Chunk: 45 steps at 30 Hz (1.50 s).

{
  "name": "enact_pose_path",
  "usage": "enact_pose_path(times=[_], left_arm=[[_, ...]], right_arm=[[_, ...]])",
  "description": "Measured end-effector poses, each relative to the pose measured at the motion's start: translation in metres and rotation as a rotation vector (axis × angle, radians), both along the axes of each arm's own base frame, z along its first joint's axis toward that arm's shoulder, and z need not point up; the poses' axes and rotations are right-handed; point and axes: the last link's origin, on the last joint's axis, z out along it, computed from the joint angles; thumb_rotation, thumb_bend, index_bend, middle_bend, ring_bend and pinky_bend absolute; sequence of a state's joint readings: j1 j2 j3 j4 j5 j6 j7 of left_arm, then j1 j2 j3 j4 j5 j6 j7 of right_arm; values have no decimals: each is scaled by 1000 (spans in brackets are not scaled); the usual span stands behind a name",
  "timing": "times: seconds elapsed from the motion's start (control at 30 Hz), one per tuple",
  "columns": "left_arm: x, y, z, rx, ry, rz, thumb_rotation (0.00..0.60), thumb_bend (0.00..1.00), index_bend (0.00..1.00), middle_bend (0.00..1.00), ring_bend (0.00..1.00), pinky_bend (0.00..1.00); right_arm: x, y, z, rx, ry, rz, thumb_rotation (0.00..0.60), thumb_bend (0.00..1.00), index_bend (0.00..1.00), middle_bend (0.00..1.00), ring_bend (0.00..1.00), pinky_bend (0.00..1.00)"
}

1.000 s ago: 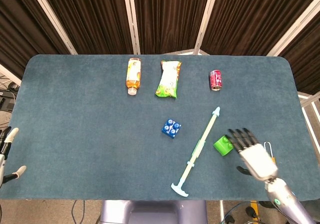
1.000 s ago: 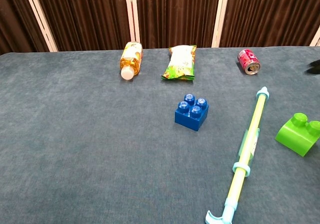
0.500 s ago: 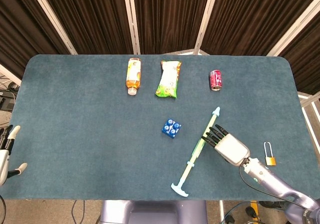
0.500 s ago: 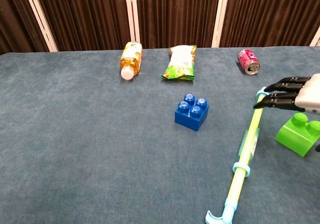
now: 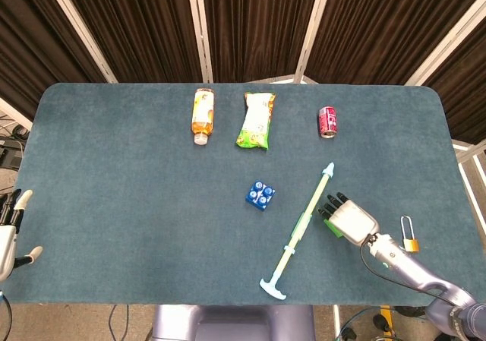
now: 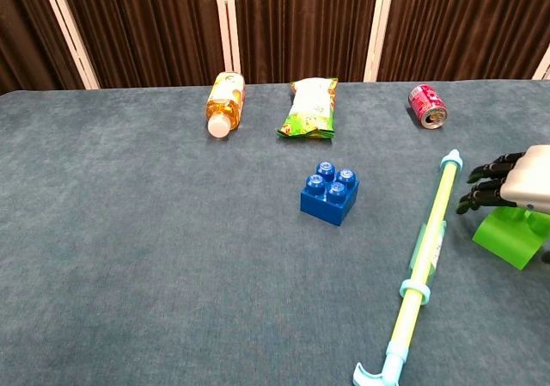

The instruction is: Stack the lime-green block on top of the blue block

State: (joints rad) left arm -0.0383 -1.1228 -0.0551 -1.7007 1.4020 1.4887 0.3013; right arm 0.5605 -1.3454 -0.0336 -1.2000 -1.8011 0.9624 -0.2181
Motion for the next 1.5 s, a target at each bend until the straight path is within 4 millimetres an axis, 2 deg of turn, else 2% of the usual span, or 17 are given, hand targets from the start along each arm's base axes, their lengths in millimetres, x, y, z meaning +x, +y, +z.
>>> enact_pose_path(times=[0.07, 0.13, 0.27, 0.37, 0.57, 0.73, 1.0, 1.13, 1.33, 1.5], left_arm=[[0, 0, 0, -2, 0, 2, 600, 0, 0, 0, 0, 0], [0, 1, -1, -6, -2, 3, 600, 0, 0, 0, 0, 0], [0, 2, 0, -5, -8, 5, 600, 0, 0, 0, 0, 0], [0, 2, 2, -2, -15, 6, 600, 0, 0, 0, 0, 0], [0, 2, 3, -9, -21, 5, 600, 0, 0, 0, 0, 0], [1, 4, 3, -12, -25, 0, 600, 0, 0, 0, 0, 0], [0, 7, 3, -23, -33, 14, 600, 0, 0, 0, 0, 0], [0, 8, 4, -22, -32, 21, 600, 0, 0, 0, 0, 0], [-6, 10, 4, -19, -27, 50, 600, 0, 0, 0, 0, 0], [-6, 9, 5, -9, -26, 52, 600, 0, 0, 0, 0, 0]], right_arm=[[-1, -2, 0, -12, -7, 11, 600, 410, 403, 529, 394, 448], [-2, -4, 0, -26, -18, 26, 600, 455, 436, 562, 429, 476], [3, -7, 3, -42, -47, 63, 600, 472, 446, 569, 435, 483], [14, -8, 8, -49, -76, 100, 600, 477, 447, 571, 438, 485], [51, -8, 20, -55, -132, 204, 600, 529, 453, 580, 461, 517], [102, -14, 21, -48, -134, 387, 600, 568, 461, 582, 468, 522], [161, -30, -4, 12, -14, 526, 600, 637, 470, 589, 474, 525], [188, -37, -20, 14, 30, 576, 600, 730, 480, 590, 478, 527], [213, -46, -46, 30, 71, 594, 600, 775, 482, 592, 480, 527], [223, -54, -54, 47, 68, 569, 600, 775, 482, 593, 480, 528]])
